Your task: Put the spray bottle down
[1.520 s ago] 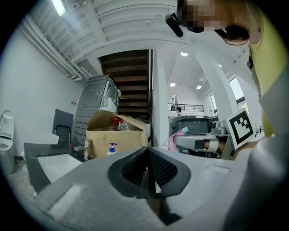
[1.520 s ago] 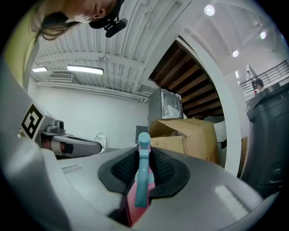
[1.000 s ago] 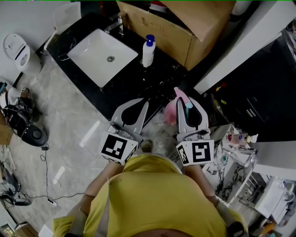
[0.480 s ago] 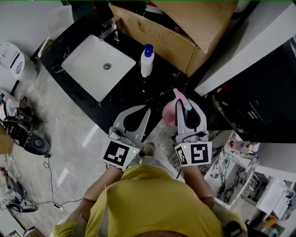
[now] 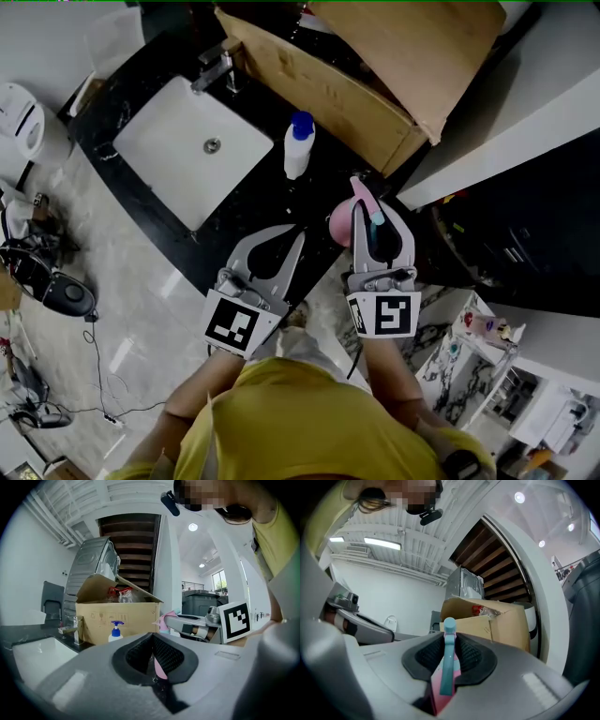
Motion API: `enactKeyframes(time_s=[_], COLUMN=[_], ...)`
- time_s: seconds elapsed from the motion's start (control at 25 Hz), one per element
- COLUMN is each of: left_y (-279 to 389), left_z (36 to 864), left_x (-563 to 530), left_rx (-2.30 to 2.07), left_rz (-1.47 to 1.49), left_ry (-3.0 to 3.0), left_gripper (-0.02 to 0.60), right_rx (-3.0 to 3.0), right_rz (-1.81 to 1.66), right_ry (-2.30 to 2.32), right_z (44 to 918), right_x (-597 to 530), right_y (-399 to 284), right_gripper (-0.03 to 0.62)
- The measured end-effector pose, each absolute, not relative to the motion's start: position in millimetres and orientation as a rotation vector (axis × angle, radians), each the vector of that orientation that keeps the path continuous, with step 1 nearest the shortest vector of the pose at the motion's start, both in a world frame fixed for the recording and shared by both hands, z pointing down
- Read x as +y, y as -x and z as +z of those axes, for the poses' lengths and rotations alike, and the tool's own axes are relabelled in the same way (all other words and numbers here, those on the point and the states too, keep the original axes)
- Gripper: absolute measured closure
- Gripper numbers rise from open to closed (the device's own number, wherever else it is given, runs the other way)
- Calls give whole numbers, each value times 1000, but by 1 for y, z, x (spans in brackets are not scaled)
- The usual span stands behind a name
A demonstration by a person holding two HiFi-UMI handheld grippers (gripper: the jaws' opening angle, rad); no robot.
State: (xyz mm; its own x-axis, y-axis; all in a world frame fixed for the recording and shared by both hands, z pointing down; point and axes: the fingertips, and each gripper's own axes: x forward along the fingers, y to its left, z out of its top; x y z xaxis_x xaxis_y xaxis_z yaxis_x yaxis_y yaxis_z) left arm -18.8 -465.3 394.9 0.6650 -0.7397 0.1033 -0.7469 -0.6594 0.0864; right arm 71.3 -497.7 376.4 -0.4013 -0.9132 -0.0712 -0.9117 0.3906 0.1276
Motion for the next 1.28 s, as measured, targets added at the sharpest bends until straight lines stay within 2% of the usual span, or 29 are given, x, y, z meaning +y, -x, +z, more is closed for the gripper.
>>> enactKeyframes(time_s=[0.68, 1.28], left_y=[14, 13], left_z=[424, 437], left_x=[-507, -520], left_rx=[-1224, -1230], left_rz=[163, 171], left_ry=[-2700, -2674], left_gripper=[581, 581], right_rx=[-2627, -2616], right_rz=[-365, -388], right_ry=[-1782, -1814], right_z=[395, 419], right_x=[-582, -605], right_y=[-71, -64], right_gripper=[530, 530])
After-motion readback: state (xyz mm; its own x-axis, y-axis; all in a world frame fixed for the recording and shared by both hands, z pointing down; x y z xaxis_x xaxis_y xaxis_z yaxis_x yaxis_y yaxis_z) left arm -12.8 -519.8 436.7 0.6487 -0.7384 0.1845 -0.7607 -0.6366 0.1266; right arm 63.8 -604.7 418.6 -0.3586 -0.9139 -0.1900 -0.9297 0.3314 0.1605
